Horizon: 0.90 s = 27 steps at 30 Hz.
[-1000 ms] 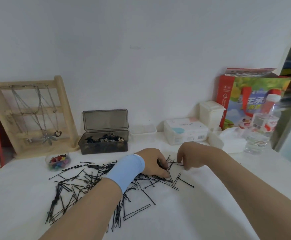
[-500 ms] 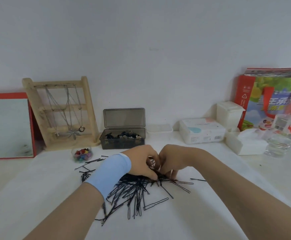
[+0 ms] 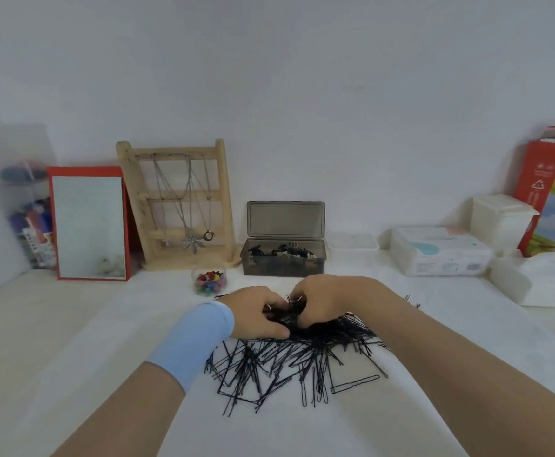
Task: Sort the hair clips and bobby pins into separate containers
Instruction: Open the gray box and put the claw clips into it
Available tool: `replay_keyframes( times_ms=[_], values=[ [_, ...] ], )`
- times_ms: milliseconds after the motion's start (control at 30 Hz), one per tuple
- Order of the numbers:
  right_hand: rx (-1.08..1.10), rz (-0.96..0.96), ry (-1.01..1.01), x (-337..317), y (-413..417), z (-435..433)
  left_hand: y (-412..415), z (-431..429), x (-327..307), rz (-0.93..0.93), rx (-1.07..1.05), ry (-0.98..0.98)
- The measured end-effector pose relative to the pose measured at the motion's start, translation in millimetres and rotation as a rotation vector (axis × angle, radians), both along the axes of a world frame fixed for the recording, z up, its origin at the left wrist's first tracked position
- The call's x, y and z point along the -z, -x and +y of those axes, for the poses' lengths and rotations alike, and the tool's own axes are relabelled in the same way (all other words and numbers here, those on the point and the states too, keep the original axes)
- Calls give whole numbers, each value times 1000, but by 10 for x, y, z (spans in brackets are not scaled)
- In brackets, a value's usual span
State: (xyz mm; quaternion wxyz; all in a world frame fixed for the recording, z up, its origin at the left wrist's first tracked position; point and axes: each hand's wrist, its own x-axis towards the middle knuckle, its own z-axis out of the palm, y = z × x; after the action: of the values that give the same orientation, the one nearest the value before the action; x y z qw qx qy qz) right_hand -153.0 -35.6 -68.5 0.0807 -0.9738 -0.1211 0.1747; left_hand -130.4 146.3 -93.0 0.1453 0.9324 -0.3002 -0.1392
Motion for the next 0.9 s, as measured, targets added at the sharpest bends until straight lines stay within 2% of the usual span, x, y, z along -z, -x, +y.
replay_keyframes(
  times_ms=[133,233,267,333,400,433,500,600,700,833,900],
  values=[
    [-54,74,70,-253,-33,130,-31,304,-116,131,-88,264],
    [-34,-22,141,-285,-150,274,-145,536,-171,82,-200,382],
    [-23,-73,154,-261,-188,327,-174,604,-189,51,-238,325],
    [-17,-98,149,-194,-254,445,-203,710,-193,35,-279,14],
    [-32,-23,131,-129,-276,546,-117,730,-180,71,-264,-285],
    [-42,5,140,-95,-274,584,-60,706,-160,75,-239,-348],
    [-70,-5,113,-56,-246,627,10,643,-99,59,-187,-289],
    [-128,7,-58,-68,-200,549,28,562,-59,74,-122,-61],
    [-64,-19,-192,-135,-131,361,36,485,-49,163,-111,-5],
    [-16,87,155,-157,-19,117,88,310,-27,33,-94,-245],
    [-3,72,128,-123,20,62,98,149,-16,-1,-78,-191]
  ],
)
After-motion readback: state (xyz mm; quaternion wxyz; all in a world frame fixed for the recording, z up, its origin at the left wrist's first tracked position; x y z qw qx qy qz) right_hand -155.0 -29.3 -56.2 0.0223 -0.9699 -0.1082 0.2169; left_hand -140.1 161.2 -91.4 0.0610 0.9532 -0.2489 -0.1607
